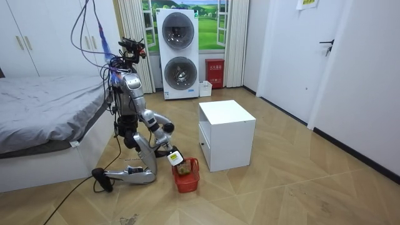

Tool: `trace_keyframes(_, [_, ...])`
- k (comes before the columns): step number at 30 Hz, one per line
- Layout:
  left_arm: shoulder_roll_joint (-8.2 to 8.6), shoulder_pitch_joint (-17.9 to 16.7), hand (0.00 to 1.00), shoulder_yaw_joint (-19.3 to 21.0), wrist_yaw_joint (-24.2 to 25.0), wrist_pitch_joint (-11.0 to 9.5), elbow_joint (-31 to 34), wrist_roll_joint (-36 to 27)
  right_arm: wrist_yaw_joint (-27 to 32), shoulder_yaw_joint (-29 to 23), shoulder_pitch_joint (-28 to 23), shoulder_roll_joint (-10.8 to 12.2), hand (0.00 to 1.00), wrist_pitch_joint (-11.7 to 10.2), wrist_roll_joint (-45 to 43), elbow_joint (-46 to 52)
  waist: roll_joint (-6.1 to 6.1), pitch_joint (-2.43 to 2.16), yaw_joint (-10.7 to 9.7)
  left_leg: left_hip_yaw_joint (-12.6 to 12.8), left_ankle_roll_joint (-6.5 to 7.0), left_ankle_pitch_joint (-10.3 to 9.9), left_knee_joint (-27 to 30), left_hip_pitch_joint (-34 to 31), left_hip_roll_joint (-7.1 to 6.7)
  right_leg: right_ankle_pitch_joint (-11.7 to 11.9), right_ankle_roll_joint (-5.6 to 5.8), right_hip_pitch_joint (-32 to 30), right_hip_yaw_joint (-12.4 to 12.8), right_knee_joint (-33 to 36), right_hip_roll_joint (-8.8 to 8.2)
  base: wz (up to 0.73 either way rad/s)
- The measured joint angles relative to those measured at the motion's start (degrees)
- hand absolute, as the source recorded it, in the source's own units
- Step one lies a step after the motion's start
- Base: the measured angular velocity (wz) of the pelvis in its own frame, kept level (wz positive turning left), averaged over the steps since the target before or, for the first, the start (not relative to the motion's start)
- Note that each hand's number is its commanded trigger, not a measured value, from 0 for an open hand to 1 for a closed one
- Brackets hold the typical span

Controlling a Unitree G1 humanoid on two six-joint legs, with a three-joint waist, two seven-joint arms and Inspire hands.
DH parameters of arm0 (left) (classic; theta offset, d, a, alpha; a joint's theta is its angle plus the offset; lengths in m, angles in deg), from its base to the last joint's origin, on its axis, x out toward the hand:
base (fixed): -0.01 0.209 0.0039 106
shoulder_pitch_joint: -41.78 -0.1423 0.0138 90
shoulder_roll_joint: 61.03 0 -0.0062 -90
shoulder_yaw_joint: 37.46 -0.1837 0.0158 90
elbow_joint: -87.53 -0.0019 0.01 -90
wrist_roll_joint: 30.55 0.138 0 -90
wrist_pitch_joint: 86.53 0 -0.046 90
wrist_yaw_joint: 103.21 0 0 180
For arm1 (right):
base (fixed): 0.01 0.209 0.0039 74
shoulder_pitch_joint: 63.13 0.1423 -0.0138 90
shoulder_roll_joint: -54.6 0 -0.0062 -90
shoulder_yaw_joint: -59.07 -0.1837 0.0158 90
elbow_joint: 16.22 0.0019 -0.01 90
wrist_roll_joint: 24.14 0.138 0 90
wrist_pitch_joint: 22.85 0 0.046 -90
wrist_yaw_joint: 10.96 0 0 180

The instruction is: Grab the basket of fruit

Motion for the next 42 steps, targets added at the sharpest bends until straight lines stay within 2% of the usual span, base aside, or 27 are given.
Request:
trace_keyframes(8, [0.89, 1.5, 0.0, -0.2, -0.1, 0.0, 0.0, 0.1, 0.0, 0.2, -0.2, 0.3, 1.0, 0.1, 0.0, -0.7, 0.72, 0.09, 0.0, 0.0, -0.22, 0.1, 0.0, 0.1, 0.01, 0.0, 0.01, -0.1, 0.2, 0.3, 0.08, 0.0])
trace_keyframes(17, [1.81, 3.9, 0.0, -0.7, 0.0, 0.5, -0.7, 0.0, -0.7, 0.2, -0.2, 0.9, 1.0, 0.0, -0.1, -0.7, 0.11, 0.45, -0.4, 0.0, -0.18, 0.2, 0.4, 0.0, 0.14, 0.0, 0.03, -0.3, 0.8, 0.6, 0.25, -0.01])
trace_keyframes(28, [2.1, 4.8, 0.0, -0.7, 0.1, 1.2, -2.4, 0.1, -1.2, 0.2, -0.2, 1.2, 1.0, 0.0, -1.5, -0.6, -0.17, 0.55, -0.3, -0.2, 0.21, 0.4, 0.9, -0.3, 0.33, 0.0, 0.03, -0.3, 0.8, 1.0, 0.57, 0.0])
trace_keyframes(33, [2.1, 5.0, 0.0, 0.9, 0.1, 1.2, -2.3, 0.0, -1.1, 0.2, -0.2, 1.6, 1.0, 0.1, -2.4, 0.8, -0.71, 0.65, -0.3, -0.6, 0.19, 0.4, 1.1, -0.3, 0.44, -0.1, 0.01, -0.2, 1.2, 1.1, 1.14, 0.0])
trace_keyframes(37, [2.1, 6.4, 0.0, 2.3, 0.1, 1.1, -2.3, 0.1, -1.1, 0.2, -0.2, 2.2, 1.0, 0.1, -2.8, 3.8, -1.65, 0.74, -0.3, -0.9, 0.11, 0.5, 1.3, -0.1, 0.19, -0.1, -0.03, 0.3, 1.3, 1.1, 1.44, 0.0])
trace_keyframes(39, [2.09, 7.4, 0.0, 2.4, 0.1, 1.1, -2.3, 0.0, -1.2, 0.2, 0.1, 2.3, 1.0, 0.0, -3.4, 6.3, -2.26, 0.98, -0.3, -1.2, 0.12, 0.5, 1.6, 0.5, 0.23, -0.1, -0.1, 1.1, 1.2, 1.0, 1.71, -0.04])
trace_keyframes(42, [2.1, 9.0, 0.0, 2.7, 0.1, 1.1, -2.4, 0.1, -1.2, 0.2, 1.1, 2.5, 1.0, 0.0, -4.7, 8.2, -2.37, 0.97, -0.3, -2.3, 0.12, 0.4, 2.5, 0.5, 0.16, -0.2, -0.2, 1.8, 1.1, 1.2, 2.73, -0.05])
